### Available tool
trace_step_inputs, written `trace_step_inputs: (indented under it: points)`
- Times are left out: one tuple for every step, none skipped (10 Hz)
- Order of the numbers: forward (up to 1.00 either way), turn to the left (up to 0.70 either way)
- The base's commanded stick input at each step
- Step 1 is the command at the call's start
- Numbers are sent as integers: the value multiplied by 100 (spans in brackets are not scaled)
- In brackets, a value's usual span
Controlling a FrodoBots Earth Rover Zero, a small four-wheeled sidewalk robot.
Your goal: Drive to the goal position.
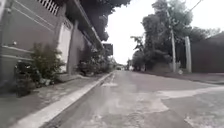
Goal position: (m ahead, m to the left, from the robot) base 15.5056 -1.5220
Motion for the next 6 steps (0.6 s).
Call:
trace_step_inputs:
  points:
    - [70,-4]
    - [70,-22]
    - [70,-31]
    - [70,-21]
    - [70,0]
    - [70,0]
